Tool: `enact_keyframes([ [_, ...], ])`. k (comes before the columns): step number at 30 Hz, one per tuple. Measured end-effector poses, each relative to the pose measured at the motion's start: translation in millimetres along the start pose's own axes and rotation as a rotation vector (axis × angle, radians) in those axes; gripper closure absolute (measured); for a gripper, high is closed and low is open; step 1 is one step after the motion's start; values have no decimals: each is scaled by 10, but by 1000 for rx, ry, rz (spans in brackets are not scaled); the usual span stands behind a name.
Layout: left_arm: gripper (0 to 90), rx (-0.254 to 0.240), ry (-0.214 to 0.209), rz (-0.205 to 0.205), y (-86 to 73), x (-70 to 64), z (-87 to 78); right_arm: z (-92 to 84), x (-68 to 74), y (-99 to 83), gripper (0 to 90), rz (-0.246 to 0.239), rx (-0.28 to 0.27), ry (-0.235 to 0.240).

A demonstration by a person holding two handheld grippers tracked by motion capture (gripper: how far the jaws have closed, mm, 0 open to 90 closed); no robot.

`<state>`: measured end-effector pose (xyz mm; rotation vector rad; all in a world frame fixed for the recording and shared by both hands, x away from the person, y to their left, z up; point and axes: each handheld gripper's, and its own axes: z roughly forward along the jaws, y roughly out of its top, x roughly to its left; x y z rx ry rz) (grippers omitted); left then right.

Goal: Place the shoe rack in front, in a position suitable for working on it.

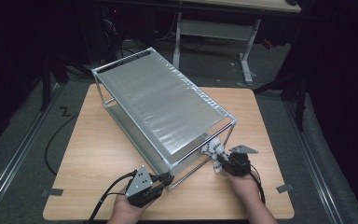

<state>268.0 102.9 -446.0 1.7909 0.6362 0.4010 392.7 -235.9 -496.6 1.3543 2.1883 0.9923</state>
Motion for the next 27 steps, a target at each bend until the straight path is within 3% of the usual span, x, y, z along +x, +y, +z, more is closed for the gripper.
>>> enact_keyframes([
  [5, 805, 2, -11, 4, 7, 14, 9, -78, 26, 6, 772, -33, -26, -4],
  [17, 804, 3, -57, 16, 55, 6, 167, -548, 181, -140, 769, -48, -123, 22],
  [21, 804, 5, -63, 14, 72, -7, 216, -756, 199, -205, 769, -47, -166, -1],
  [27, 803, 11, -54, 8, 82, -20, 216, -1036, 125, -223, 769, -6, -257, -50],
])
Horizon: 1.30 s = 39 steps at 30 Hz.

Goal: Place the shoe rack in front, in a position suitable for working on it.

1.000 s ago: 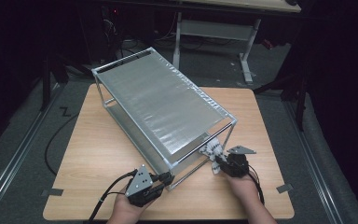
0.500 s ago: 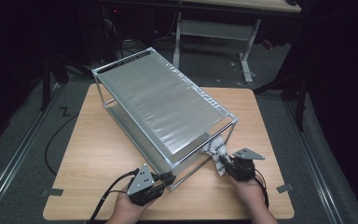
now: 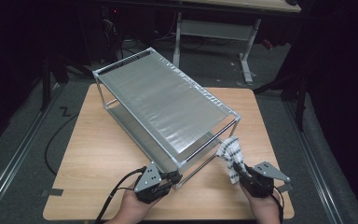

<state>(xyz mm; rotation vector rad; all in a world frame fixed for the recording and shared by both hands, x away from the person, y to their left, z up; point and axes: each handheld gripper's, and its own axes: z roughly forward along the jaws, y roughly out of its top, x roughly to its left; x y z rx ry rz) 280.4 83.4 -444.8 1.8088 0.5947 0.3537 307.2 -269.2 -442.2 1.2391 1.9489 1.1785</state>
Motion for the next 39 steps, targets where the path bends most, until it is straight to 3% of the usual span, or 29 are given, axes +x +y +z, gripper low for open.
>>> enact_keyframes([
  [7, 800, 0, 7, -2, -3, -6, -11, -225, -113, 204, 767, 36, -125, -45],
  [10, 801, -5, 13, -5, -18, -6, -37, -328, -101, 360, 767, 49, -195, -44],
  [12, 801, -2, 16, -1, -21, -3, -61, -366, -58, 466, 767, 29, -233, -44],
  [14, 798, -4, 27, -5, -34, -4, -93, -356, -25, 575, 767, 24, -257, -30],
  [17, 753, 2, 24, -44, -35, 12, -134, -285, 15, 740, 767, 9, -266, -13],
  [21, 647, 9, 40, -32, 16, -23, -190, -188, 28, 934, 764, -1, -297, 10],
  [25, 565, -3, 81, 11, -67, -128, -142, -72, -15, 921, 763, 26, -299, 17],
  [27, 548, -13, 115, 28, -156, -153, -98, -15, -42, 918, 763, 4, -267, 9],
  [32, 527, 33, 91, 23, -229, -120, -47, 70, -156, 848, 762, 4, -200, -18],
  [39, 650, 54, 112, 25, -280, -122, -27, 164, -195, 827, 763, -4, -151, -25],
])
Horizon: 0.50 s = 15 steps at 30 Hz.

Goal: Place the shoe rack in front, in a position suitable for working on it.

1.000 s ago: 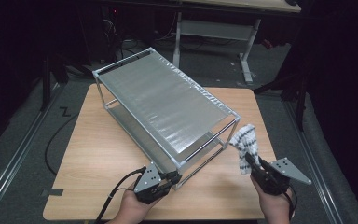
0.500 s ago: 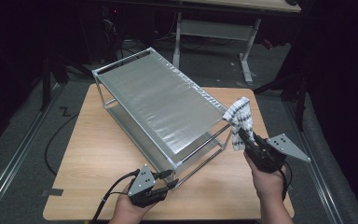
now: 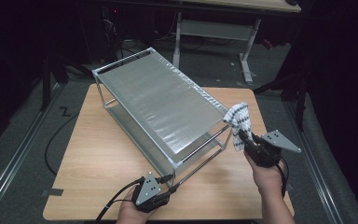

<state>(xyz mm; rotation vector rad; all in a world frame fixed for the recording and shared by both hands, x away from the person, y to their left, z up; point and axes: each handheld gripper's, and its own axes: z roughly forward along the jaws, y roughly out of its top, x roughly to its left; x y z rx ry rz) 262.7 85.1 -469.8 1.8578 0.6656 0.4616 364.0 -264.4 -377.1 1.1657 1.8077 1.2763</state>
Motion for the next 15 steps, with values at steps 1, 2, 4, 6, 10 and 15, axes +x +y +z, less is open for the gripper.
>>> enact_keyframes([
  [1, 673, 8, -2, -3, -10, 8, 7, 5, 2, -2, 763, 3, 7, 1],
  [2, 701, 15, -4, -6, -19, 18, 15, 9, 8, -4, 763, 3, 9, 3],
  [4, 765, 26, 0, -11, -32, 34, 25, 11, 27, -3, 763, -10, 13, 13],
  [6, 808, 28, -8, -10, -29, 43, 29, 9, 54, -1, 762, -19, 17, 19],
  [10, 810, 28, -5, -5, -30, 39, 28, 7, 133, -8, 763, -39, 21, 43],
  [15, 810, 23, -13, -1, -40, 52, 22, -25, 280, 7, 763, -72, 19, 85],
])
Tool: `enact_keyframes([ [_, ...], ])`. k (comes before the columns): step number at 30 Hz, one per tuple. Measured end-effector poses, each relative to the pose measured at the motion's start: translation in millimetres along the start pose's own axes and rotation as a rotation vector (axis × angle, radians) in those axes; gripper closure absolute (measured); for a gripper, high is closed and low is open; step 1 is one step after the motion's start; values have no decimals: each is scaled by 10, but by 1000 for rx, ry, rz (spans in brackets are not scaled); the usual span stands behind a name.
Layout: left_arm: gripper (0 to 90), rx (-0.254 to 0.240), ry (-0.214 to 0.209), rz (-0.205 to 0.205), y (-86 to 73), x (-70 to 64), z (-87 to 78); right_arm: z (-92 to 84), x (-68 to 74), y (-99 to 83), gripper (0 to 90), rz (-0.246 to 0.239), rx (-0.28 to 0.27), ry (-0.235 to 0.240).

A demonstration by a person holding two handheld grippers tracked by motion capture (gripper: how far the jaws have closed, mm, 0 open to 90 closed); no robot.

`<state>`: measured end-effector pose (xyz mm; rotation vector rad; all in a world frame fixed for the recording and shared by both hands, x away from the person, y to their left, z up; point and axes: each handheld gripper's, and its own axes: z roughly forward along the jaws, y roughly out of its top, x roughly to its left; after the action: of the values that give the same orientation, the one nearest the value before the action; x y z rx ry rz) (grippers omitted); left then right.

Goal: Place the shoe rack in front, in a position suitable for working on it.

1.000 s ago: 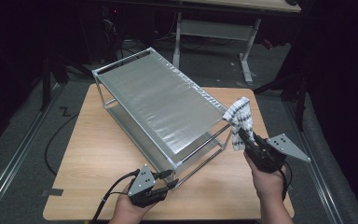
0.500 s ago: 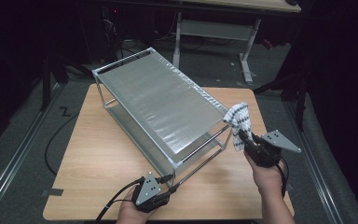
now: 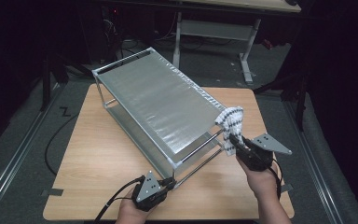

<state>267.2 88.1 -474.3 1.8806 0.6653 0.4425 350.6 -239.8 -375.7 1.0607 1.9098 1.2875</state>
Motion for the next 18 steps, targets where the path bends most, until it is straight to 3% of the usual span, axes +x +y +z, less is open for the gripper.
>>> enact_keyframes([
  [10, 811, 0, -8, 10, -4, 15, -7, -72, 383, 44, 762, -96, -19, 97],
  [18, 811, 4, -13, 13, 3, 21, -6, -156, 742, 49, 762, -158, -33, 223],
])
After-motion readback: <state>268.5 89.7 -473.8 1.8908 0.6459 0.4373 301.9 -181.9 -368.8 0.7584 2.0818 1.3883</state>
